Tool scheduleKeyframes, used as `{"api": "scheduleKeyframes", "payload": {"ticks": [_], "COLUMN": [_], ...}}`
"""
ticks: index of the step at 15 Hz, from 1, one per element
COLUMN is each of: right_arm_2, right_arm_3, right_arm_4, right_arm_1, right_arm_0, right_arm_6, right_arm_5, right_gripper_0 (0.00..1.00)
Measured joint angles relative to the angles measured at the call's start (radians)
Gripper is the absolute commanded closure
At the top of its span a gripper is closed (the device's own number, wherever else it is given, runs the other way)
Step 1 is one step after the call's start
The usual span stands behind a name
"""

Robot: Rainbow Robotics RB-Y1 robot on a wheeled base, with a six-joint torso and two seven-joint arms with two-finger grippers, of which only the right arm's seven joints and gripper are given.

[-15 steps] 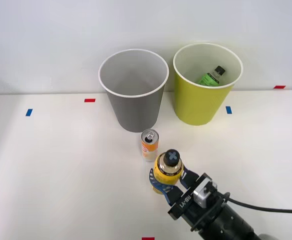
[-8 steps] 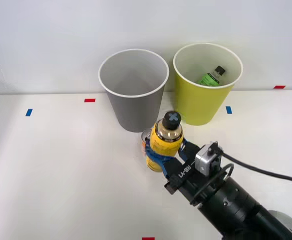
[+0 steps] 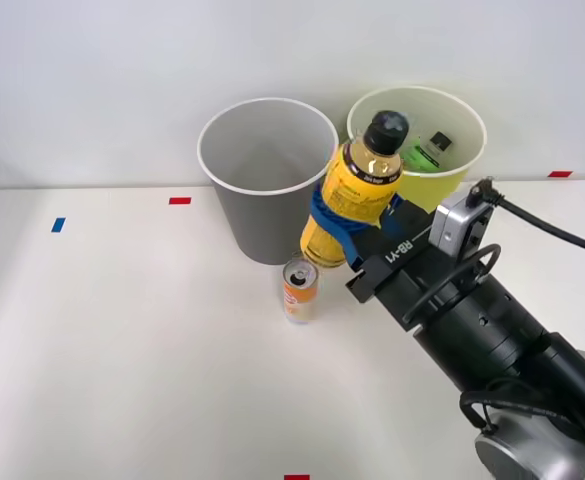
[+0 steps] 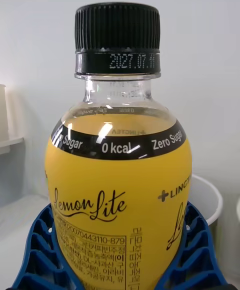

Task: Put cans in the gray bin, plastic bottles in the light green bin

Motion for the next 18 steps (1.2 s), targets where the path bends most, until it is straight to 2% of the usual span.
{"api": "scheduleKeyframes", "payload": {"ticks": [5, 11, 18], "right_arm_2": [-0.11, -0.198, -0.269], "right_arm_3": [-0.001, 0.008, 0.284], "right_arm_4": [-0.016, -0.012, 0.083], "right_arm_1": [0.064, 0.15, 0.261], "right_arm_0": [-0.113, -0.255, -0.462], "right_arm_6": [-0.022, -0.054, -0.067], "right_arm_5": [0.193, 0.418, 0.406], "right_gripper_0": [1.0, 1.0, 1.0]}}
